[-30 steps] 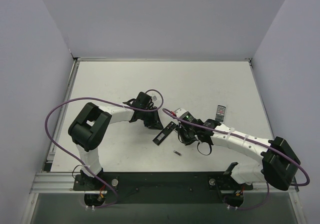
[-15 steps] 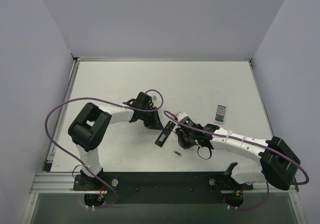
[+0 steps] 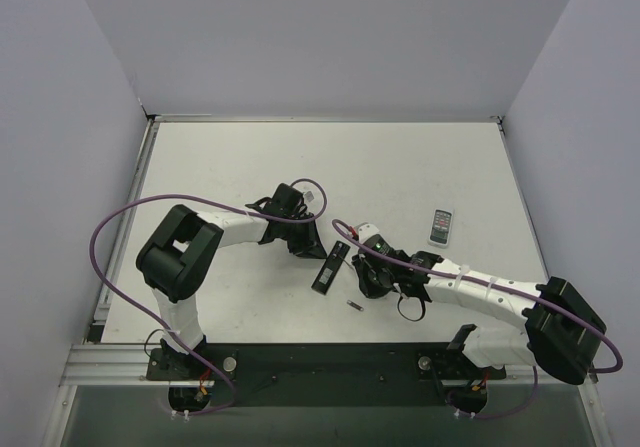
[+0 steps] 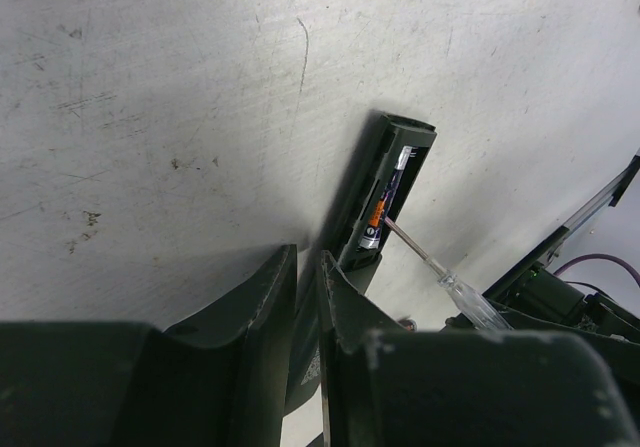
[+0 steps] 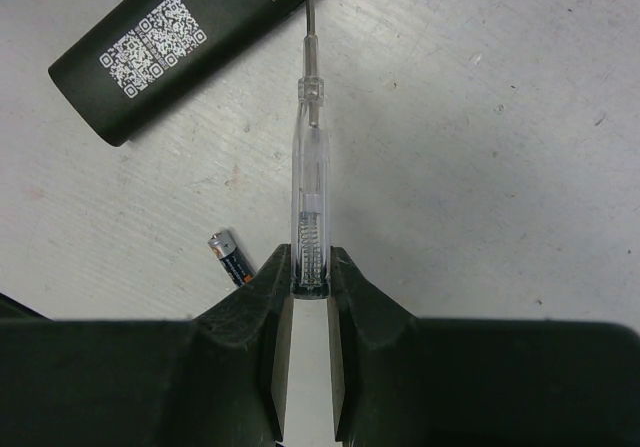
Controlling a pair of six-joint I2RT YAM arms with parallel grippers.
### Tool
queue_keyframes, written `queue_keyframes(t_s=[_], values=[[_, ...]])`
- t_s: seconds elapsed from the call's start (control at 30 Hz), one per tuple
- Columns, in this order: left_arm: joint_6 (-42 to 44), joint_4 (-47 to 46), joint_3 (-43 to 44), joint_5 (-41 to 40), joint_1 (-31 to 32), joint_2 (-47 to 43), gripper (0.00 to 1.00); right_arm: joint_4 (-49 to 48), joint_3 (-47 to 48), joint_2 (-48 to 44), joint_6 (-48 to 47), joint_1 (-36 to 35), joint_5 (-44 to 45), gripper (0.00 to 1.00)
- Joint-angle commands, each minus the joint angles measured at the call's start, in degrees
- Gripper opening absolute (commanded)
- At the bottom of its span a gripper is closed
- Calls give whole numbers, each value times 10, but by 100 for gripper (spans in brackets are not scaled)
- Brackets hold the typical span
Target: Unload the batteries from the remote control
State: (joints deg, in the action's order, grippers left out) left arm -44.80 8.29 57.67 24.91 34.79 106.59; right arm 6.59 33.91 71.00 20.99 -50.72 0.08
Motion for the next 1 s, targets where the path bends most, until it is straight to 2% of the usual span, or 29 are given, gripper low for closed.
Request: queue_keyframes(t_s=[0.0,0.27,0.47,0.67,0.97], values=[[12,29,12,-3,-6,-5,25,-11,-4,-5,11,-2,12,0],[12,30,68,0,-18,-7,25,-7,-1,-2,6,-1,14,0],[-13,-51,71,58,-16,14,25,-6,-1,0,5,-2,13,0],[-18,-100,75,82,-13,43,25,-8,2,3,3,-2,12,0],[-7,-84,68,47,-11,77,24,-32,-23,4,28,-2,7,0]])
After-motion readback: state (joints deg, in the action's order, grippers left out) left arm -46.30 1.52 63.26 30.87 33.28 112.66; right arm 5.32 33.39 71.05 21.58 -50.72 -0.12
